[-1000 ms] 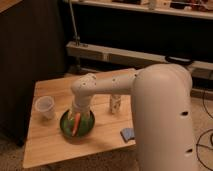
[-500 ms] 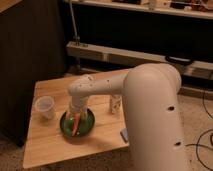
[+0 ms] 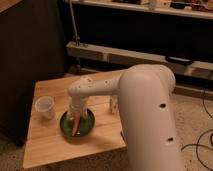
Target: Place the pepper in the ceramic cup
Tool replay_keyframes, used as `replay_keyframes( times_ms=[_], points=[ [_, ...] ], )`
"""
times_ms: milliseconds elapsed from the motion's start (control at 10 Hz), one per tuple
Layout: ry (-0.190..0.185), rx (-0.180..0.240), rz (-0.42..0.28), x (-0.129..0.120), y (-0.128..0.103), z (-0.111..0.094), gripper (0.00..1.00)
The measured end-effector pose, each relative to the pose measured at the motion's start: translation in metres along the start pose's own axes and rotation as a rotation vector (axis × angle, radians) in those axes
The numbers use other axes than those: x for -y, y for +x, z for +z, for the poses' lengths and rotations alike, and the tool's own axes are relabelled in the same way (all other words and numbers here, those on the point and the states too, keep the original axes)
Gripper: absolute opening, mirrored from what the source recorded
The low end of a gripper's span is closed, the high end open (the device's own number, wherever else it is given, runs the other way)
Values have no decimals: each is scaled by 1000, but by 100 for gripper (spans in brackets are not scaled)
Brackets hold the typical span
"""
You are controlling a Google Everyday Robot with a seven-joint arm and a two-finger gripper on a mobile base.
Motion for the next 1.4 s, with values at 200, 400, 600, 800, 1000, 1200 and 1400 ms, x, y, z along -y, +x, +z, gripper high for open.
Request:
replay_keyframes(
  times_ms=[200, 400, 600, 800, 1000, 1200, 1400],
  points=[
    [6, -4, 1, 2, -4, 3, 51],
    [14, -25, 5, 2, -6, 6, 31],
    [43, -62, -4, -3, -5, 13, 12],
    [58, -78, -12, -6, -2, 12, 0],
    [40, -56, -25, -13, -3, -10, 0],
    [5, -12, -46, -24, -6, -50, 0],
    [-34, 59, -71, -37, -14, -88, 0]
  ],
)
